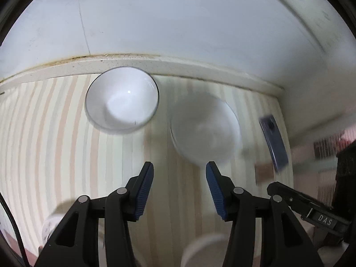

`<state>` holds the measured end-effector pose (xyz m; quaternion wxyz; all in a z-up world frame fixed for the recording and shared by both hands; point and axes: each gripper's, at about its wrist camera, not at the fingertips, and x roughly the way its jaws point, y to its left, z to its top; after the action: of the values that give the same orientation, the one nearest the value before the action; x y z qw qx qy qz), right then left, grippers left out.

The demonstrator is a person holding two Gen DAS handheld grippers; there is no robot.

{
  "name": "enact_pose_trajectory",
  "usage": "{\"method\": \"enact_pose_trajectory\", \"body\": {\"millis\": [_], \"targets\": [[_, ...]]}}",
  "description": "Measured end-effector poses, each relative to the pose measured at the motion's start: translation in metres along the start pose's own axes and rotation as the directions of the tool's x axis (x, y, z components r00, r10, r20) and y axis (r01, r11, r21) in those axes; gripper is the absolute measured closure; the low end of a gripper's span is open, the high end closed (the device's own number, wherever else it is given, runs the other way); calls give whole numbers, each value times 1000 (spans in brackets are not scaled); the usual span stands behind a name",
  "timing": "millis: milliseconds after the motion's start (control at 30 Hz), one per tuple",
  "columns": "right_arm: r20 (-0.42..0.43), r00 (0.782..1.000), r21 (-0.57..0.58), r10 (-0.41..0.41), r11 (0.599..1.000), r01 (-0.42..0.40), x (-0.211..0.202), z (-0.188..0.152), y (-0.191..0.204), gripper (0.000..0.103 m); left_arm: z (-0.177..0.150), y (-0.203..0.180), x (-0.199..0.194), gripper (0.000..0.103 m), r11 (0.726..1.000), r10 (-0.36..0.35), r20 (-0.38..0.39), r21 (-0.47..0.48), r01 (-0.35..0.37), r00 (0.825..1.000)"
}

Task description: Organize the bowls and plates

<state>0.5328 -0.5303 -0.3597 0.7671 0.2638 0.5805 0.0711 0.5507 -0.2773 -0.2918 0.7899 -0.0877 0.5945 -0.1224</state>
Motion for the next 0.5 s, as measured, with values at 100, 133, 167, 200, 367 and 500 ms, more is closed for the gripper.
{"method": "enact_pose_trajectory", "body": {"millis": [100, 133, 167, 200, 367, 500], "targets": [[6, 1000, 17, 10, 1000, -10, 18, 31, 3, 57, 20, 7, 20, 56, 1000, 15, -19, -18, -15, 1000], [11, 1000, 19, 7, 1000, -7, 24, 40, 4, 57, 26, 9, 27, 56, 1000, 19, -28, -24, -20, 999], [10, 1000, 19, -4, 1000, 4, 30, 45, 6, 57, 30, 11, 33, 56, 999, 18, -37, -28, -19, 999], [5, 1000, 17, -12, 1000, 12, 37, 52, 8, 57, 33, 12, 39, 56, 999, 17, -45, -33, -19, 999], [-33, 999, 39, -20, 999, 21, 67, 70, 6, 57, 39, 5, 57, 57, 1000, 5, -73, -4, -5, 997], [-59, 998, 51, -23, 998, 26, 86, 78, 2, 57, 41, -2, 68, 57, 1000, 12, -84, 13, -11, 996]]}}
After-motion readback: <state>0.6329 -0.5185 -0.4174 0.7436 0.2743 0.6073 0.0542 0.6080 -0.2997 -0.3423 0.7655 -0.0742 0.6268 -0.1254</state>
